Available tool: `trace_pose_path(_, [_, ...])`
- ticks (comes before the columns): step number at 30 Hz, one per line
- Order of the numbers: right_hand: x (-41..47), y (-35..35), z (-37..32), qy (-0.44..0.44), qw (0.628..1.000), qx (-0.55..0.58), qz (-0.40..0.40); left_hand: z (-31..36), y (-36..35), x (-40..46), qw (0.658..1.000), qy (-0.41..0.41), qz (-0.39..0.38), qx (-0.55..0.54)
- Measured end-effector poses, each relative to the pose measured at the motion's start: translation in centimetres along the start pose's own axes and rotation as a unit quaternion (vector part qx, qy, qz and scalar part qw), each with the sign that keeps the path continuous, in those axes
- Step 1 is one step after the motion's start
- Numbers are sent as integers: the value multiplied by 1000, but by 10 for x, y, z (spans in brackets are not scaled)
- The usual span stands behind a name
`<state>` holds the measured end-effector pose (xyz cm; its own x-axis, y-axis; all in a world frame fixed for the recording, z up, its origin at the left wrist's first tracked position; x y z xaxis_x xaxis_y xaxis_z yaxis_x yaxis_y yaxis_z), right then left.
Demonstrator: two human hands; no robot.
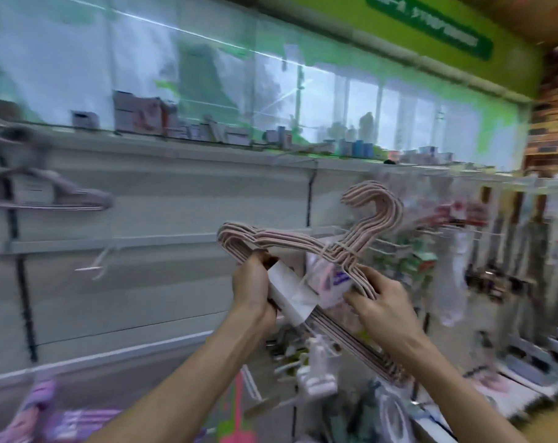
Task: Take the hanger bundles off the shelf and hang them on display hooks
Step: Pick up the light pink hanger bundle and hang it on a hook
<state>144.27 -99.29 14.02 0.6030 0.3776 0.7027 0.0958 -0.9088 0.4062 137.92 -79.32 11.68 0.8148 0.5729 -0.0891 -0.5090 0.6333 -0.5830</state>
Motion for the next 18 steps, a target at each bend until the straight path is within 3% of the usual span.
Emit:
trace_pose_path(10, [25,-165,-146,90,982,128,-102,163,161,-62,989,-126,79,-18])
trace_pose_path(18, [12,-303,-290,140,957,210,-140,271,311,-112,978,-168,119,-44])
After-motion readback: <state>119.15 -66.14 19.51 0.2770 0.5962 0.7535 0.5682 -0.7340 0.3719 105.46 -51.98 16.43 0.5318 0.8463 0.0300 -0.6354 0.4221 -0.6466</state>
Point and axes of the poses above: each hand's wrist, its own x-axis towards the middle knuckle, its own y-axis out of the back of the hand, z = x × y, the point moved 9 cm from there along x, towards the middle knuckle, and after that the axes turned 11 degrees about y, right-handed, at the moved point
